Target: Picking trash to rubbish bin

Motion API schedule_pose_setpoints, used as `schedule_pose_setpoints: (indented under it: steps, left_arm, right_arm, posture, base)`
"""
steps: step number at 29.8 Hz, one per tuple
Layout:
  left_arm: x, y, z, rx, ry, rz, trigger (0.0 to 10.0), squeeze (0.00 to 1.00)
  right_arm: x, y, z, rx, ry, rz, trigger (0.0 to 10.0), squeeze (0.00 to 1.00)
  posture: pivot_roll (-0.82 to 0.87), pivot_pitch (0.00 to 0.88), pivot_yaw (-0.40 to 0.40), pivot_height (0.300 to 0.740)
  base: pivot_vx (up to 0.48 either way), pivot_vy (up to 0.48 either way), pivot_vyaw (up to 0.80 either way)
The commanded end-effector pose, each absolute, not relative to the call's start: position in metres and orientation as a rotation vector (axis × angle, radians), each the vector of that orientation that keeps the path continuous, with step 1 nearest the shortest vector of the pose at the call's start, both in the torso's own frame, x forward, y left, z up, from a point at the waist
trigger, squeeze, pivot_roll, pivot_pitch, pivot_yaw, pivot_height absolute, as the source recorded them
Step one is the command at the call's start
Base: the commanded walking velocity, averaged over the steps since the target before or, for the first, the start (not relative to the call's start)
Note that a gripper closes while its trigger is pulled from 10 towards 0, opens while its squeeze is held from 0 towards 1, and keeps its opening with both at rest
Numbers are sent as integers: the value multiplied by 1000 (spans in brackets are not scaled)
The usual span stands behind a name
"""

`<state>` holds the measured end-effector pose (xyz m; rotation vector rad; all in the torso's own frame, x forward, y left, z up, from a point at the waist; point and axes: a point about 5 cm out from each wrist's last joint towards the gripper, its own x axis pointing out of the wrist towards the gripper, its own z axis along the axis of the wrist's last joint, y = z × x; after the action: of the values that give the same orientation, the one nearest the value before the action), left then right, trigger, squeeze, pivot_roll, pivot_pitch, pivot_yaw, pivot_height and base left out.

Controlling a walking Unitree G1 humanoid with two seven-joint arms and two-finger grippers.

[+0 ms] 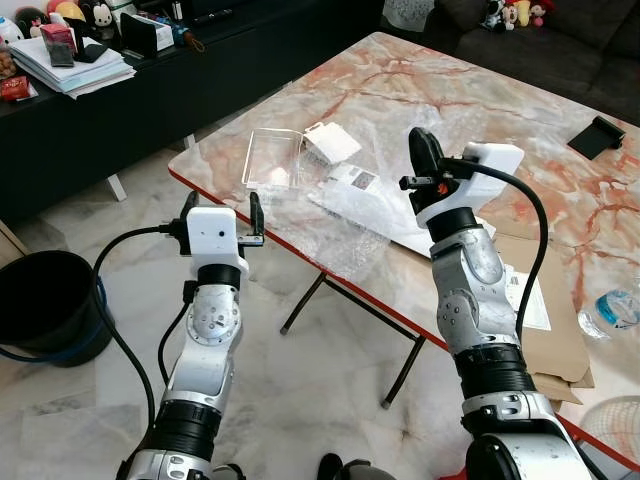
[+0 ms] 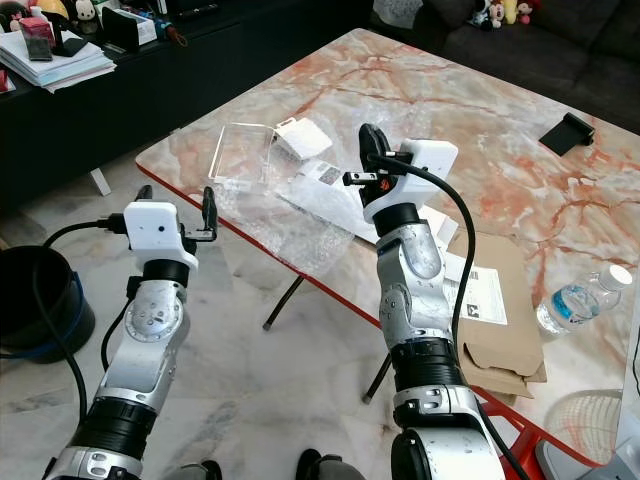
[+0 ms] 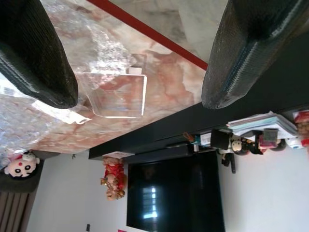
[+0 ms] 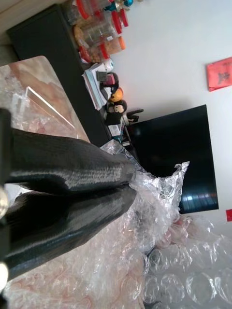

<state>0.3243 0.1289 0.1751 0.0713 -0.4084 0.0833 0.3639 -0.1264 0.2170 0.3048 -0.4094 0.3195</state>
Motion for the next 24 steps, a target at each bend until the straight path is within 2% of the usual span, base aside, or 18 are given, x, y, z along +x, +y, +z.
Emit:
schedule_pose_setpoints:
  steps: [1,19,24]
  left_arm:
    - [321,126,176,85,-414,80,10000,0]
    - [321,129,175,86,-410,90,10000,0]
    - [322,128,174,85,-406,92,10000,0]
  right_arm:
    - [364,-131,210,295,-390,305,10000,0]
    - [364,-137,200,284,-356,277,10000,0]
    - [366,-141,197,279,-341,269,10000,0]
  posture:
    - [10,134,-121,740]
    - [2,160,-131,740]
    - [-1,164,-133,740]
  base:
    - [-289,0,0]
    - [-328,0,0]
    - [0,0,0]
